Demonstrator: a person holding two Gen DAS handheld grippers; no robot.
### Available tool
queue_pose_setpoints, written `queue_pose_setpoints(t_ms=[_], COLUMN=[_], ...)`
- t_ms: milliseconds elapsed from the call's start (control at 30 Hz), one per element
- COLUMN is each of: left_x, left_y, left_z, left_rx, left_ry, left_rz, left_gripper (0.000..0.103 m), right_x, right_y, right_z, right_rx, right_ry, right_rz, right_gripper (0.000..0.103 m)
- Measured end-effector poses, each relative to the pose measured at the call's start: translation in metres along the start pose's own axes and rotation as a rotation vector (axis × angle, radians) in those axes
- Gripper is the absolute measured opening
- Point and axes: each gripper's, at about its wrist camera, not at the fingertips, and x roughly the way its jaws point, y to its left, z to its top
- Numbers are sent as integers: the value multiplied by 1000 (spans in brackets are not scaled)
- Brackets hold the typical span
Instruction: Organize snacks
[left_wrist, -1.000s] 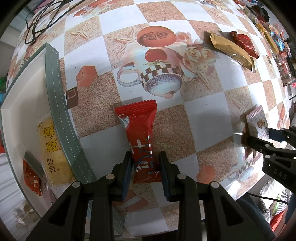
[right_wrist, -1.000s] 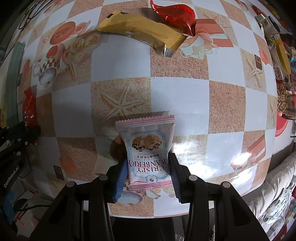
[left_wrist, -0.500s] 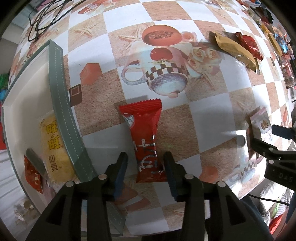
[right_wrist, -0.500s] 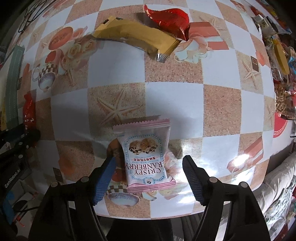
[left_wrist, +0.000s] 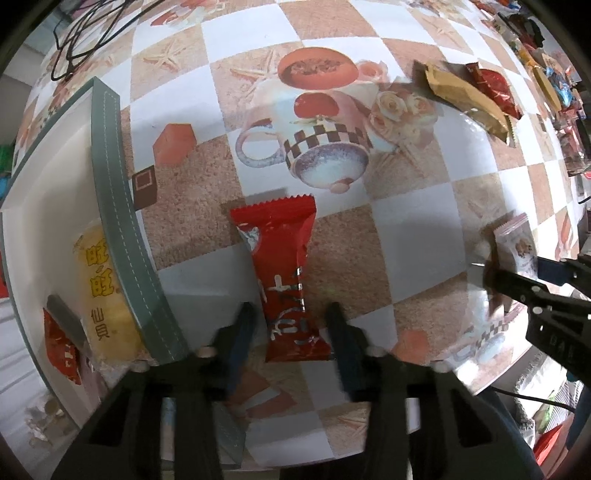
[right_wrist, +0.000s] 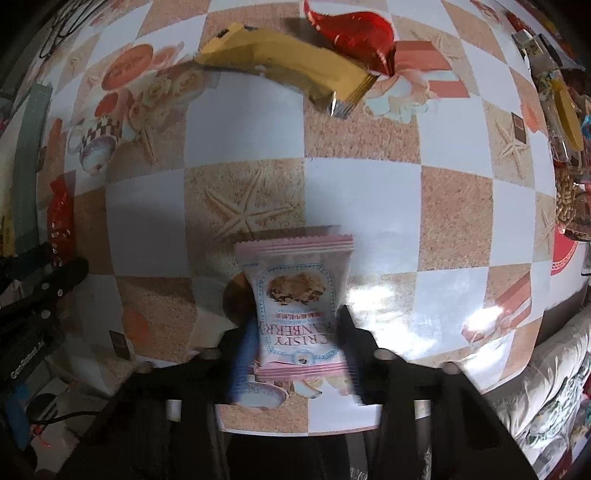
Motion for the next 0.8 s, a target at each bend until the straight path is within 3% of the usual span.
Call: queue_pose_setpoints(t_ms=[167,533,800], left_x=[-5,-44,-58], left_y=[13,33,56], left_z=[-3,-16,-21], left_rx=[-26,-39,-75], left_ry=[-11,-110,-125], left_rz=[-44,-84,-96], left_gripper=[26,26,26], right_x=[-4,-28,-41], right_y=[-7,2,16], right_z=[-5,-4,-1], right_rx=[33,-19,-60], right_ry=[-12,-58,-79], right_rz=[38,67,63], right_gripper=[40,40,40])
